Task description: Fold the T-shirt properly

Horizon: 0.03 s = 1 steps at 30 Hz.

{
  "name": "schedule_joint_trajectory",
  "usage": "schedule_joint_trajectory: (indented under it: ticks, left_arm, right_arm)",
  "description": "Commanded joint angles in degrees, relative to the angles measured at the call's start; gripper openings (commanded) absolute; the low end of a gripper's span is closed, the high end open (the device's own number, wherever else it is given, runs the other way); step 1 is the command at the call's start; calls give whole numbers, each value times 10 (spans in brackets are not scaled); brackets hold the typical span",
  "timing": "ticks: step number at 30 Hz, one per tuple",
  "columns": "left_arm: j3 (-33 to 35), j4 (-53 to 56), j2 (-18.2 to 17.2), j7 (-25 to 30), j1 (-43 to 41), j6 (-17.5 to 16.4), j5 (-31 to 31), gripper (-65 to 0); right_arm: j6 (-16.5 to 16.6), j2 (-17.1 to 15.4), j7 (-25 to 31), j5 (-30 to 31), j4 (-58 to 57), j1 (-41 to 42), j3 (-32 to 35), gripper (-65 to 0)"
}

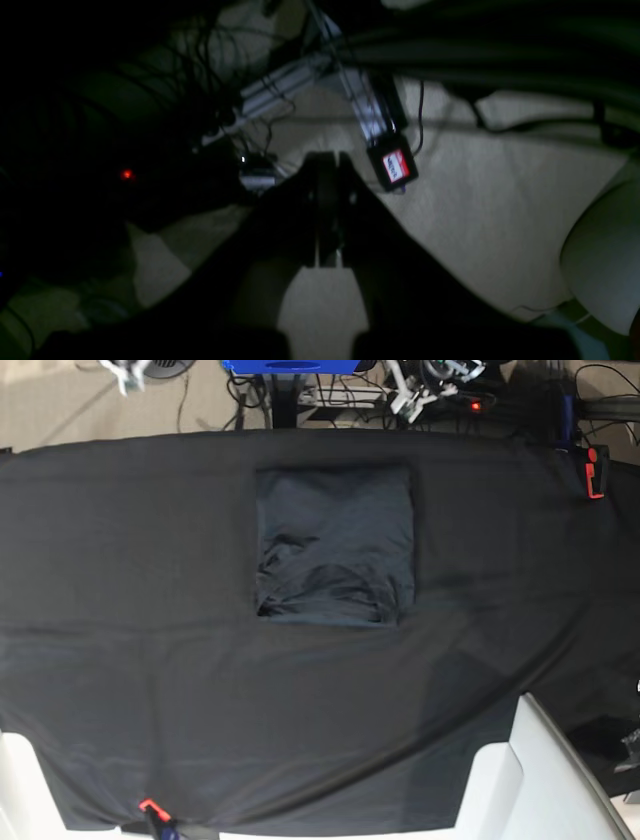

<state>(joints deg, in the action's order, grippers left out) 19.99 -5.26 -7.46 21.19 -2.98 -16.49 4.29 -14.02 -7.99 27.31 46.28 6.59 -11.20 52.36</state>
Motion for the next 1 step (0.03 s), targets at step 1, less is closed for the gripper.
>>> schedule_joint_trajectory:
  ticks: [1]
  left_arm:
    - [1,-1,-5,5,2,-3,-1,-650]
  right_arm:
    - [-6,-3,3,4,-2,-6,-1,-644]
